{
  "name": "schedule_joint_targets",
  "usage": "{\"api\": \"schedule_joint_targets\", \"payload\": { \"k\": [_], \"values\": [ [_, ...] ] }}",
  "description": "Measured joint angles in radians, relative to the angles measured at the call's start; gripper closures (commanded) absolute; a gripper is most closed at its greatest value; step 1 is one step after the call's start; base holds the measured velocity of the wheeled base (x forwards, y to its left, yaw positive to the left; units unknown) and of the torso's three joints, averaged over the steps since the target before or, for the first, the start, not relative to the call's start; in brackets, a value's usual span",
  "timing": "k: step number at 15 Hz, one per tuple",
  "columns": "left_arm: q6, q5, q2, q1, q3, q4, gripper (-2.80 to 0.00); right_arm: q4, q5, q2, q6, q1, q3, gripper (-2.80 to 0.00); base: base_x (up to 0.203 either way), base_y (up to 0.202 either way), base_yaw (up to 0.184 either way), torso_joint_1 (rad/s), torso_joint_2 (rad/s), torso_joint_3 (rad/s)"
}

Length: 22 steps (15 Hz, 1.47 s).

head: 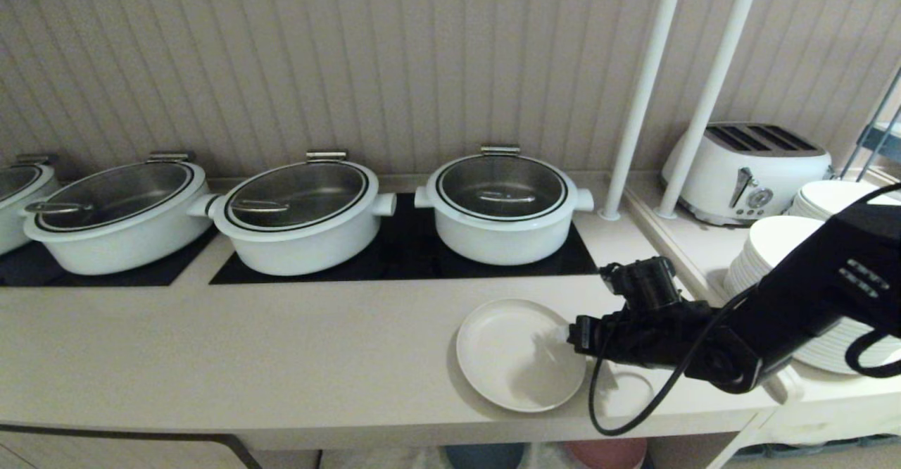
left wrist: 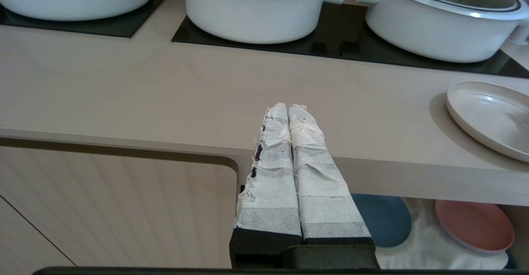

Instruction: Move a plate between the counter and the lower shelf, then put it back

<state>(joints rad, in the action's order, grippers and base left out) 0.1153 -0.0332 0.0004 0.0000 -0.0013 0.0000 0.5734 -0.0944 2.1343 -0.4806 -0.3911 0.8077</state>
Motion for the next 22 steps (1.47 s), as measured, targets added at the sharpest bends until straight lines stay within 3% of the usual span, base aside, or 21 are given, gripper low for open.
{"api": "schedule_joint_targets", "payload": {
  "k": [9,13,16,17,18,22],
  "values": [
    [0.000,0.000,0.000,0.000,0.000,0.000,0.00,0.055,0.010,-0.121,0.006,0.001,-0.093,-2.80,0.000,0.000,0.000,0.000,0.00,0.000],
    [0.000,0.000,0.000,0.000,0.000,0.000,0.00,0.059,0.094,-0.226,0.008,0.000,-0.156,-2.80,0.000,0.000,0.000,0.000,0.00,0.000],
    [0.000,0.000,0.000,0.000,0.000,0.000,0.00,0.058,0.103,-0.305,0.009,0.000,-0.209,-2.80,0.000,0.000,0.000,0.000,0.00,0.000],
    [0.000,0.000,0.000,0.000,0.000,0.000,0.00,0.058,0.109,-0.332,0.010,0.000,-0.228,-1.79,0.000,0.000,0.000,0.000,0.00,0.000],
    [0.000,0.000,0.000,0.000,0.000,0.000,0.00,0.059,0.115,-0.360,0.012,0.000,-0.247,0.00,0.000,0.000,0.000,0.000,0.00,0.000],
    [0.000,0.000,0.000,0.000,0.000,0.000,0.00,0.057,0.140,-0.466,0.059,-0.002,-0.322,0.00,0.000,0.000,0.000,0.000,0.00,0.000]
  ]
}}
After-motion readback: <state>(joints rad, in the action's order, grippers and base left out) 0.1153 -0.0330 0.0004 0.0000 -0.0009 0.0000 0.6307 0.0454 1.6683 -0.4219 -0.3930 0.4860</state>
